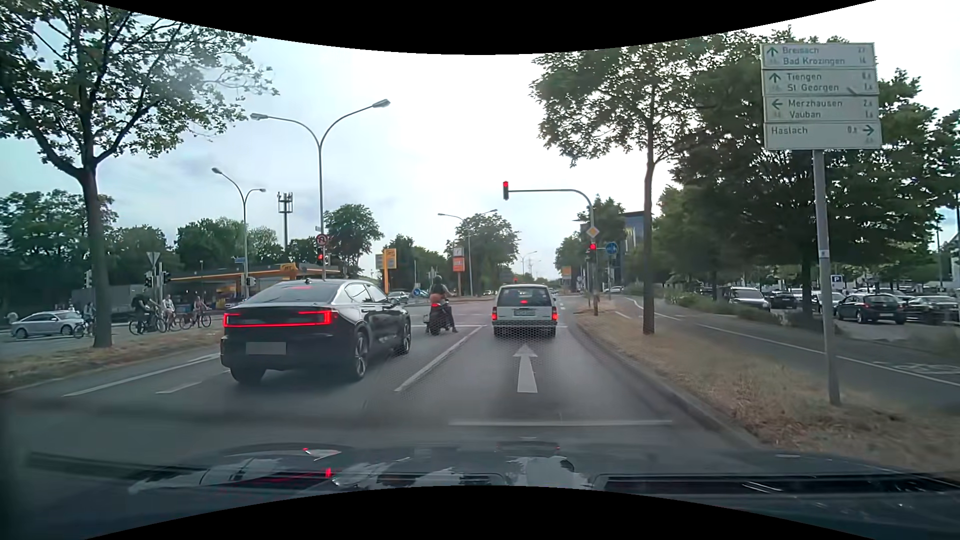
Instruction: Follow the waypoints while adhering to traffic rules and regulations
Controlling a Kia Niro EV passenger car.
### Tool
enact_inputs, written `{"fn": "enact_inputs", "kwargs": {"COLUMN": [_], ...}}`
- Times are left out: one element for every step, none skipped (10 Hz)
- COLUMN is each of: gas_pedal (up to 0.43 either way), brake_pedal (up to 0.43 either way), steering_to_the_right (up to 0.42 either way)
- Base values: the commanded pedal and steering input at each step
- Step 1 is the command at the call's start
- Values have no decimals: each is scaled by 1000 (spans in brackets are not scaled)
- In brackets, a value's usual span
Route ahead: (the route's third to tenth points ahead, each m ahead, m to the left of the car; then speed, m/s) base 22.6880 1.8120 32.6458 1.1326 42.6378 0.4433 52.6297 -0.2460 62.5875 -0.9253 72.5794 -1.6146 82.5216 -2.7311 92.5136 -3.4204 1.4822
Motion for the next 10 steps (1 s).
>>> {"fn": "enact_inputs", "kwargs": {"gas_pedal": [0,0,0,0,0,0,0,0,0,0], "brake_pedal": [0,0,0,0,0,0,0,0,0,0], "steering_to_the_right": [14,14,15,15,15,15,14,15,14,15]}}
